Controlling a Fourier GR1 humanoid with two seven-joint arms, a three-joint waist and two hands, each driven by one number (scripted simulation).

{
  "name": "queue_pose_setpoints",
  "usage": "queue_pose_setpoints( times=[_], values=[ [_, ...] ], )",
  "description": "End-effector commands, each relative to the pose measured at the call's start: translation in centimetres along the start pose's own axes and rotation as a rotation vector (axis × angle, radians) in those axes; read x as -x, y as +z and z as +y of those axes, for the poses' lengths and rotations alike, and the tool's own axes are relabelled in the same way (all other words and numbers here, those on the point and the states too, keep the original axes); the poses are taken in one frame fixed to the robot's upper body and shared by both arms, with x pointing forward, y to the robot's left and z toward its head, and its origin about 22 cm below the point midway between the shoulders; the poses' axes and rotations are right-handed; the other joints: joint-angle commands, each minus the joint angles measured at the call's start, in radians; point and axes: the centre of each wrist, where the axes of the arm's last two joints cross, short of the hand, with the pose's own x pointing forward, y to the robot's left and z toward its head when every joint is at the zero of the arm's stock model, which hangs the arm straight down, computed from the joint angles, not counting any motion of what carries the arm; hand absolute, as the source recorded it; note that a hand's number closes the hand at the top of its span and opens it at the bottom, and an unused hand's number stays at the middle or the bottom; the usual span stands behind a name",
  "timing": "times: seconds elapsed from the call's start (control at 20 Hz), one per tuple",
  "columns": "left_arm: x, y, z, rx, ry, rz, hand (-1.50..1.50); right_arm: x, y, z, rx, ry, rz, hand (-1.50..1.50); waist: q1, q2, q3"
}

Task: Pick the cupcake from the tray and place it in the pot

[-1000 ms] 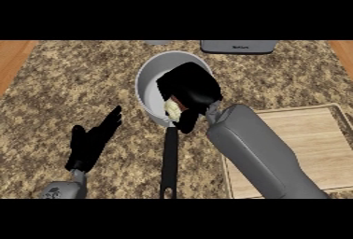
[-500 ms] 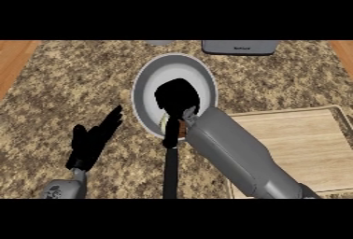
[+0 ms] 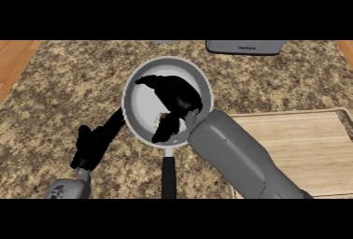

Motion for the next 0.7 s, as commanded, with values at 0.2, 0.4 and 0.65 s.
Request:
queue_pose_setpoints(
  times=[0.2, 0.4, 0.65],
  values=[
    [-0.1, -0.4, -0.2, -0.007, 0.001, -0.004, 0.0, 0.2, 0.3, -4.3, 0.38, -0.451, -0.034, -1.5, -0.016, -0.002, -0.001],
    [-0.4, -0.3, 2.5, -0.046, -0.013, 0.003, 0.0, 2.3, -0.4, -7.2, 0.488, -0.548, -0.033, -1.5, -0.03, 0.001, -0.001],
    [1.1, 1.6, -0.3, -0.032, 0.008, -0.002, 0.0, 7.9, 2.0, -9.3, 0.53, -0.64, -0.08, -1.5, -0.04, -0.005, -0.001]
  ],
)
